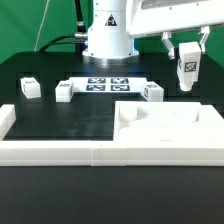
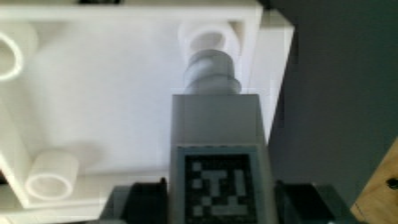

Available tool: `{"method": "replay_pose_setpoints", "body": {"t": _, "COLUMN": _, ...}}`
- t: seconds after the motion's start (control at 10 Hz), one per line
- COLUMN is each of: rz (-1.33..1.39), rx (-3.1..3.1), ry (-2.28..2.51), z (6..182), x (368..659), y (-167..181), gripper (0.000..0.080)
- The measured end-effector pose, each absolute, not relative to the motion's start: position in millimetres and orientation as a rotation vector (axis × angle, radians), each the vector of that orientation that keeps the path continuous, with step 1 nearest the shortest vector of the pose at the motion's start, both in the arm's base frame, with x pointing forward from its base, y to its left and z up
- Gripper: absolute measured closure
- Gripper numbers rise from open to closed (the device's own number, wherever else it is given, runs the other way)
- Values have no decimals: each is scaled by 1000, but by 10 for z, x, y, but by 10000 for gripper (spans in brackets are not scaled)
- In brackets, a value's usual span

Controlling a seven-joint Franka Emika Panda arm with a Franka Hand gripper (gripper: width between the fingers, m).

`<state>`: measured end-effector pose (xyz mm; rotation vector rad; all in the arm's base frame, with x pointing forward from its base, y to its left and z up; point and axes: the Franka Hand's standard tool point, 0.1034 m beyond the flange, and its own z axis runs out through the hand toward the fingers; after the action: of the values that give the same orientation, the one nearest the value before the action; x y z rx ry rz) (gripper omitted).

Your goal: Assemble one leg

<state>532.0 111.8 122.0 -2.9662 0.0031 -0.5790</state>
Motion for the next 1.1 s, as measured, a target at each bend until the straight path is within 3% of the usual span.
{"method": "replay_pose_setpoints", "body": {"t": 0.4, "rz": -628, "rx": -2964, "ry": -73, "z": 1192, "x": 5721, "y": 1092, "gripper": 509}}
{"method": "replay_pose_setpoints", "body": {"t": 1.0, "rz": -814, "rx": -2945, "ry": -90, "z": 1135, "x": 5700, "y": 1040, "gripper": 509}}
{"method": "replay_pose_setpoints", "body": {"t": 1.1, "rz": -805, "rx": -2949, "ry": -105, "z": 1032, "x": 5744, "y": 1056, "gripper": 509}}
